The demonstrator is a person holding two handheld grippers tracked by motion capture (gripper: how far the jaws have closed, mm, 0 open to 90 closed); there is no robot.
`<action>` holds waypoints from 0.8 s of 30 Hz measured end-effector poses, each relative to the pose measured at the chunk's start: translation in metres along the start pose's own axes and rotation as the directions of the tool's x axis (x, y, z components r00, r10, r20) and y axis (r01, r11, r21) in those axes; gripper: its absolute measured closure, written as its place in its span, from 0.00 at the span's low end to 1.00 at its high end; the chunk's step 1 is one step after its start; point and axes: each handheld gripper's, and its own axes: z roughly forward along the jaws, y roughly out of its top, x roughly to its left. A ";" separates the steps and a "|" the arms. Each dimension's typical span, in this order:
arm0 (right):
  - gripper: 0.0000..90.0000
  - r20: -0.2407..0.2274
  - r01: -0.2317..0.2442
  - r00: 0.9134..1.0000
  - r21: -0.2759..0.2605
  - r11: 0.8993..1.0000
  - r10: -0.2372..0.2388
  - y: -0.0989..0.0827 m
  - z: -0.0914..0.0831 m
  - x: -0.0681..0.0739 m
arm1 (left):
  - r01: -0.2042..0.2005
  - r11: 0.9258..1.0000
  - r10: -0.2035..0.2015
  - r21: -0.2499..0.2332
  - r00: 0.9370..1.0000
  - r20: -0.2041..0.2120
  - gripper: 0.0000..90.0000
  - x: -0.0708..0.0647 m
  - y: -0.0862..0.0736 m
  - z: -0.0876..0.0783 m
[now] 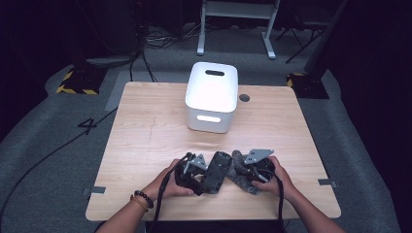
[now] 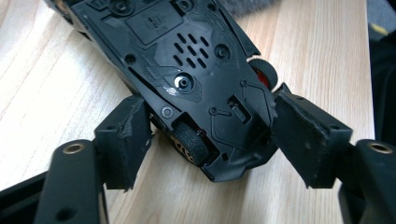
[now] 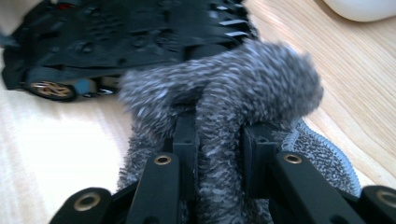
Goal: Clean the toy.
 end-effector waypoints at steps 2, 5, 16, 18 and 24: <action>0.80 -0.017 0.013 1.000 0.002 1.000 -0.013 0.001 -0.001 0.004 | 0.004 1.000 -0.004 -0.006 1.000 0.001 0.33 0.000 0.000 0.001; 0.80 -0.045 0.024 0.999 0.002 1.000 -0.024 0.001 -0.002 0.009 | 0.012 1.000 -0.012 -0.012 1.000 0.000 0.33 0.000 0.000 0.001; 0.81 -0.134 0.094 0.987 -0.003 0.996 -0.094 -0.001 -0.003 0.023 | 0.020 1.000 -0.020 -0.018 1.000 -0.017 0.35 -0.001 0.005 0.006; 0.81 -0.073 0.058 0.996 -0.007 0.998 -0.058 -0.002 -0.004 0.014 | 0.026 0.999 -0.026 -0.020 1.000 -0.012 0.37 0.000 0.004 0.007; 0.81 0.032 -0.074 0.997 -0.017 0.997 0.075 -0.005 0.000 -0.010 | -0.001 1.000 0.001 -0.016 1.000 -0.008 0.37 -0.002 0.005 0.002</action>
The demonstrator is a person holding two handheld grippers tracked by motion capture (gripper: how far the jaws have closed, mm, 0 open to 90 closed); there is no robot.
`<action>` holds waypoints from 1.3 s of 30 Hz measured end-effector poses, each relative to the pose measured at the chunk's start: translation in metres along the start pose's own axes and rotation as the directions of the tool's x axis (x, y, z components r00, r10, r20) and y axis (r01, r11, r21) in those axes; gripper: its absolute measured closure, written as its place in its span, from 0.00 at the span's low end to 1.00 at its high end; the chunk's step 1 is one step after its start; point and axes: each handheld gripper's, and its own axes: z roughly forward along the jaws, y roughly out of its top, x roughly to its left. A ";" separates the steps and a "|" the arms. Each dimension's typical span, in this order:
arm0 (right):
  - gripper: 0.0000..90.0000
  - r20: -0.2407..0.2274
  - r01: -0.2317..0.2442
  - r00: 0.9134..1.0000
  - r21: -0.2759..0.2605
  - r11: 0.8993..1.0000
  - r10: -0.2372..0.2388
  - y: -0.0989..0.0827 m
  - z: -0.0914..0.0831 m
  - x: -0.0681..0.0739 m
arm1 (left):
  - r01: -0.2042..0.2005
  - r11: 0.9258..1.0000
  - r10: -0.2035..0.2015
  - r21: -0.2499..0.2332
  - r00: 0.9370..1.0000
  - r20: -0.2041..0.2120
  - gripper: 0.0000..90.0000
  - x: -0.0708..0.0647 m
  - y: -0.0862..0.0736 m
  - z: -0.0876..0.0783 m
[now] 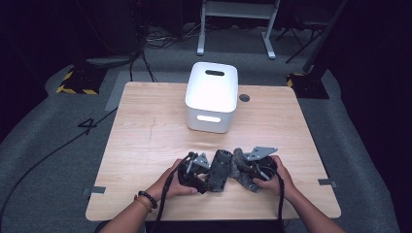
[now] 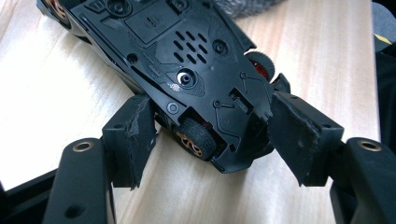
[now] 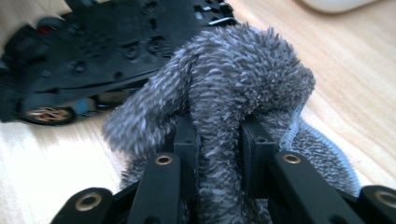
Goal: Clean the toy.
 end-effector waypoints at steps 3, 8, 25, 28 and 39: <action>0.81 0.008 0.013 1.000 0.012 1.000 -0.013 -0.001 0.004 0.000 | -0.012 1.000 0.012 -0.012 1.000 0.015 0.37 0.000 -0.004 -0.010; 0.81 0.016 0.018 1.000 0.015 1.000 -0.019 0.000 0.005 0.001 | -0.023 1.000 0.023 -0.013 0.999 0.033 0.33 0.002 -0.013 -0.023; 0.80 -0.032 0.073 0.997 0.022 0.997 -0.072 -0.008 -0.014 0.001 | -0.135 0.991 0.132 0.025 0.988 0.083 0.57 -0.005 -0.004 -0.005; 0.80 -0.071 0.075 0.995 0.035 0.997 -0.072 -0.013 -0.020 -0.002 | -0.169 0.985 0.164 0.041 0.981 0.108 0.59 -0.011 0.006 0.008; 0.77 0.001 -0.002 1.000 0.058 0.998 0.002 -0.031 -0.039 -0.030 | -0.215 0.977 0.212 0.006 0.968 0.131 0.51 -0.020 0.024 0.012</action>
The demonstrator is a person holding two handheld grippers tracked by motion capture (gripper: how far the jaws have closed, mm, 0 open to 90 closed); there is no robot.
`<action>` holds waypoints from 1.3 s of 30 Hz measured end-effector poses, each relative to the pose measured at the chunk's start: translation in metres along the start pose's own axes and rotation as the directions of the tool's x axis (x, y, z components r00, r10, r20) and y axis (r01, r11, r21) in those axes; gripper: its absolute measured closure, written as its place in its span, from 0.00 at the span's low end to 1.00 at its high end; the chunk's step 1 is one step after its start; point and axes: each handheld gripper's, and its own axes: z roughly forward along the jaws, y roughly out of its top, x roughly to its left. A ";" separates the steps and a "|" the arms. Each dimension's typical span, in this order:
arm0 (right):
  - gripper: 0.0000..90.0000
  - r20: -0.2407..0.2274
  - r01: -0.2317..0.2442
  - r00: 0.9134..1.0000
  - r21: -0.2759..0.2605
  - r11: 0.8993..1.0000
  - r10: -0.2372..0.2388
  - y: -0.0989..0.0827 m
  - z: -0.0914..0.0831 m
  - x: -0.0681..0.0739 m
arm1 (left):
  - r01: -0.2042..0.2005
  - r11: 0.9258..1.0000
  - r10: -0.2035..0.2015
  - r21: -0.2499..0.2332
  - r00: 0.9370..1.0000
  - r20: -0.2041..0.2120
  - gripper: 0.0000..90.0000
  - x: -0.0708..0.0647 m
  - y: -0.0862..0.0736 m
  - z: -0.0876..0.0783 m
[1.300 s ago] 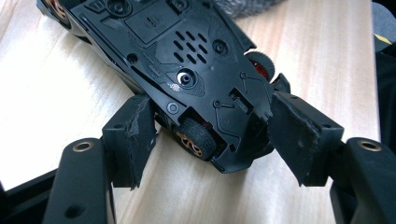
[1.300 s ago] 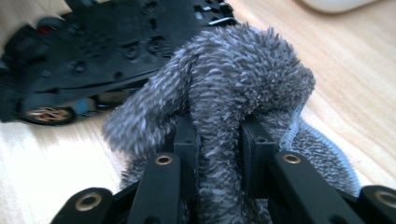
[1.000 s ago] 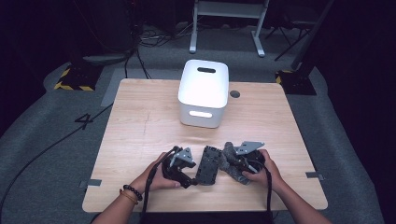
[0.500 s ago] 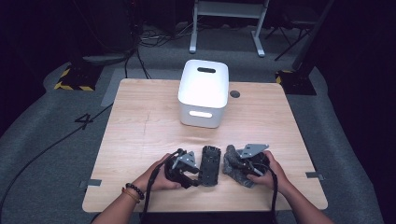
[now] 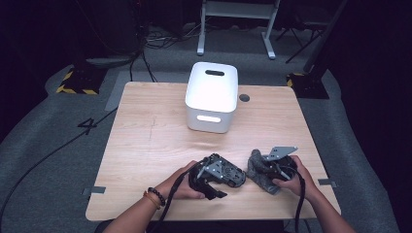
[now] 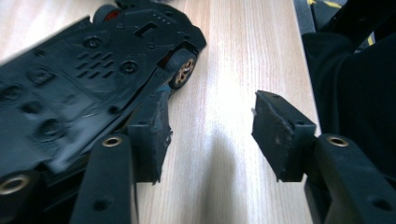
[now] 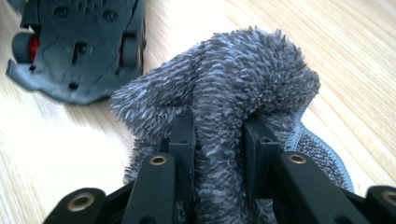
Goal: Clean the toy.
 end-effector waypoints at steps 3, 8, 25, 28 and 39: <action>0.76 0.007 0.009 1.000 0.018 1.000 -0.009 -0.001 0.001 -0.001 | 0.026 0.999 -0.028 -0.045 0.999 -0.037 0.43 0.004 -0.005 -0.016; 0.75 0.008 0.016 1.000 0.028 0.999 -0.016 0.000 0.003 0.000 | 0.064 0.991 -0.078 -0.121 0.991 -0.111 0.30 0.016 -0.013 -0.040; 0.75 -0.176 0.133 0.977 0.083 0.988 -0.117 0.006 -0.011 0.019 | 0.112 0.991 -0.119 -0.075 0.988 -0.102 0.18 0.052 -0.024 -0.025; 0.74 -0.167 0.123 0.980 0.081 0.989 -0.109 0.007 -0.005 0.023 | 0.095 0.995 -0.098 -0.036 0.991 -0.092 0.17 0.044 -0.023 -0.017; 0.78 -0.021 0.032 0.999 0.018 0.999 -0.032 0.013 0.012 0.032 | 0.131 0.991 -0.131 -0.013 0.989 -0.064 0.25 0.037 -0.025 -0.007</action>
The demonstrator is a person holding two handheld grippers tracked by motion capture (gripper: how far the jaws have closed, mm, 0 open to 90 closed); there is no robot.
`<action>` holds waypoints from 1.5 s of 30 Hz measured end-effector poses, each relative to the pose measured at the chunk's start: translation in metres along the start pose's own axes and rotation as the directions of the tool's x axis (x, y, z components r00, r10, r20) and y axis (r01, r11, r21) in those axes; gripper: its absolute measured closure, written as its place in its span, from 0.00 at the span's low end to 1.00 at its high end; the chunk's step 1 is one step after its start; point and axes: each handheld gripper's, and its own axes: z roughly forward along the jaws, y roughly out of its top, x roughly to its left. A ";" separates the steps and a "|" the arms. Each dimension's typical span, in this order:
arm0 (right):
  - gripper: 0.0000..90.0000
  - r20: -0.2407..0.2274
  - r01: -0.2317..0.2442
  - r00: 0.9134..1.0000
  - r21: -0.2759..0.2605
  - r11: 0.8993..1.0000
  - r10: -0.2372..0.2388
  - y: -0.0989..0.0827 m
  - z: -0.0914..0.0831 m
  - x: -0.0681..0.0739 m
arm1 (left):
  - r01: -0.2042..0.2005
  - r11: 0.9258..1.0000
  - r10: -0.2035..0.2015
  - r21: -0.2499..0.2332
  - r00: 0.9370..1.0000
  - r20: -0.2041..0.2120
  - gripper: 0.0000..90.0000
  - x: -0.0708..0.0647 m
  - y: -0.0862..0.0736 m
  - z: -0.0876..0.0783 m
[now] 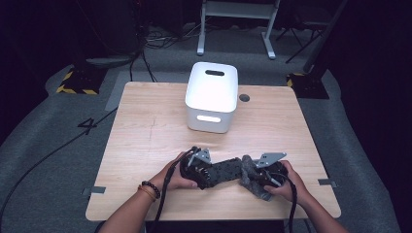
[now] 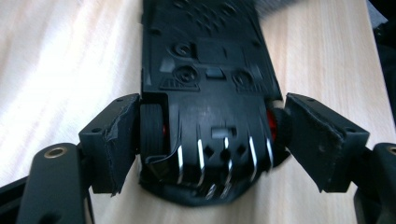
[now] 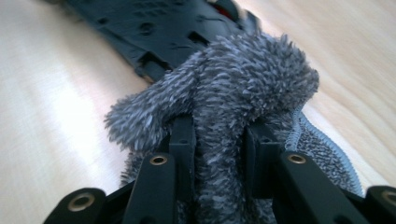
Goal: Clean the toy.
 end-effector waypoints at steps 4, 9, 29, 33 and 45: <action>0.77 0.060 -0.047 0.997 -0.008 0.999 0.047 0.001 0.007 -0.002 | -0.022 0.998 0.022 0.060 1.000 -0.001 0.22 -0.008 -0.003 0.002; 0.78 0.097 -0.056 0.994 -0.015 0.998 0.057 0.003 0.011 0.001 | -0.017 0.998 0.018 0.061 1.000 -0.022 0.23 -0.010 -0.004 0.002; 0.80 -0.153 0.080 0.985 -0.008 0.997 -0.080 0.019 0.018 0.043 | 0.014 0.999 -0.013 0.030 0.999 -0.050 0.24 -0.015 0.003 0.012; 0.81 -0.215 0.108 0.970 -0.028 0.994 -0.111 0.024 0.023 0.054 | 0.013 1.000 -0.012 0.024 0.999 -0.051 0.24 -0.015 0.004 0.013; 0.82 -0.212 0.106 0.971 -0.029 0.994 -0.110 0.013 0.016 0.033 | -0.003 1.000 0.004 0.031 0.999 -0.039 0.24 -0.013 0.003 0.012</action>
